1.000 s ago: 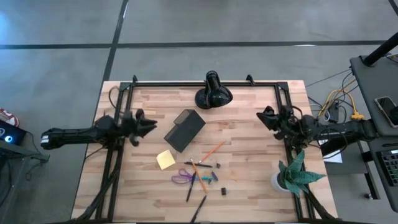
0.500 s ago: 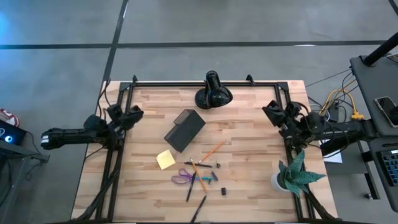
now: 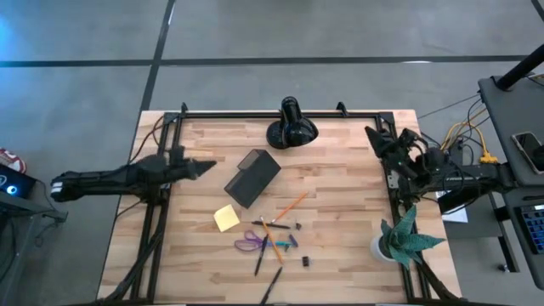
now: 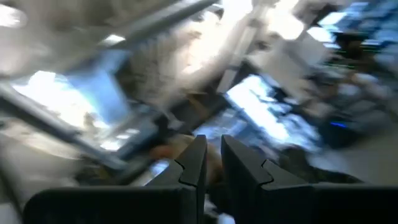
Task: Pick and place office supplies into organizer
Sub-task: Prepare the black desk organizer
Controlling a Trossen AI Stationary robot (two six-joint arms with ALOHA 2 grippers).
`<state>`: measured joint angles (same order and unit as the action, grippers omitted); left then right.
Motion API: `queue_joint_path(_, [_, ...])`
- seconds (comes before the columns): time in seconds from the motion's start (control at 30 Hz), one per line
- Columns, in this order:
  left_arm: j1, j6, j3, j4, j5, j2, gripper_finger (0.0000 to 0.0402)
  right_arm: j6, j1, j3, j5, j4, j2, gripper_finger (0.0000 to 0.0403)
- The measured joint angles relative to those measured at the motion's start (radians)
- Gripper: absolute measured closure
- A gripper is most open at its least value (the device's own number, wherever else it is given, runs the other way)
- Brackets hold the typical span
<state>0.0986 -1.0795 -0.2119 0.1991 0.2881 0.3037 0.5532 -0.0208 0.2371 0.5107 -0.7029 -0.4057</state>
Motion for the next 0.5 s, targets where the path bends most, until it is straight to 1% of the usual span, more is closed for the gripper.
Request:
queue_joint_path(0.03, [0.000, -0.022, -0.020, 0.081, 0.003, 0.023, 0.0302, 0.009, 0.000, 0.006, 0.027, 0.045, 0.000, 0.0360])
queue_joint_path(0.1, [0.000, -0.033, -0.037, 0.145, 0.003, 0.055, 0.0297, 0.048, 0.000, 0.015, 0.070, 0.142, -0.001, 0.0360])
queue_joint_path(0.23, [0.000, -0.036, -0.043, 0.133, -0.026, 0.095, 0.0271, 0.136, 0.000, 0.033, 0.088, 0.295, -0.001, 0.0360])
queue_joint_path(0.33, [0.000, -0.055, -0.043, 0.134, -0.063, 0.123, 0.0238, 0.166, 0.001, 0.044, 0.087, 0.356, -0.001, 0.0360])
queue_joint_path(0.4, [0.004, -0.109, -0.042, 0.145, -0.088, 0.140, 0.0214, 0.173, 0.001, 0.054, 0.081, 0.383, -0.001, 0.0360])
queue_joint_path(0.47, [0.016, -0.142, -0.034, 0.142, -0.136, 0.159, 0.0194, 0.177, 0.001, 0.059, 0.080, 0.402, 0.000, 0.0360])
queue_joint_path(0.5, [0.023, -0.160, -0.020, 0.126, -0.180, 0.171, 0.0186, 0.182, 0.001, 0.063, 0.080, 0.413, 0.000, 0.0360])
